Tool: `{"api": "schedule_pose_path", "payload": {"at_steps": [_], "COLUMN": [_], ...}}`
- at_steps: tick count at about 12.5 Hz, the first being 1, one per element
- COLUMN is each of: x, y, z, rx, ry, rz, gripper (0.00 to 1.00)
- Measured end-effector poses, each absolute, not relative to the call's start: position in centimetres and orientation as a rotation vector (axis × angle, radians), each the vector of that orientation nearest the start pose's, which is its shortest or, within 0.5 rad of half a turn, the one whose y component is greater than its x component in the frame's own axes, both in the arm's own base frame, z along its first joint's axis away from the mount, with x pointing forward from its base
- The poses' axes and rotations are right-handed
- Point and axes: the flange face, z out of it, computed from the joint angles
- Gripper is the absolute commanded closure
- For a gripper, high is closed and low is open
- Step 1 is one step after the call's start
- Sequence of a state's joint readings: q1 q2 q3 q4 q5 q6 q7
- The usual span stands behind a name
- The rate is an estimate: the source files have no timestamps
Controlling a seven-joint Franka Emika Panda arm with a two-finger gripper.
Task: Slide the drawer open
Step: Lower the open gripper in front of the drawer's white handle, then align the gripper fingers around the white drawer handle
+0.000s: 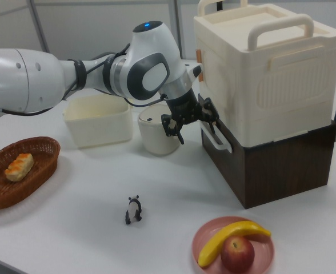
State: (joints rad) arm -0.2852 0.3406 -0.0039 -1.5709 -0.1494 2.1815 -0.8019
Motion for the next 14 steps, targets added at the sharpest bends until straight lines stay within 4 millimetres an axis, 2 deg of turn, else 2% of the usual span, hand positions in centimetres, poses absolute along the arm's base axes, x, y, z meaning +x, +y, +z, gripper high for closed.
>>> {"api": "schedule_pose_path", "payload": {"at_steps": [3,7,14], "x": [65.8,65.8,66.3], "y": [-20.4,-21.1,-20.7], "z": [46.9,46.5,44.7], "rx": [-3.236,-3.186,-3.153], "ry": [-0.995,-1.169,-1.218], "rz": [-0.264,-0.23,-0.193], "gripper": [0.0,0.0,0.0]}}
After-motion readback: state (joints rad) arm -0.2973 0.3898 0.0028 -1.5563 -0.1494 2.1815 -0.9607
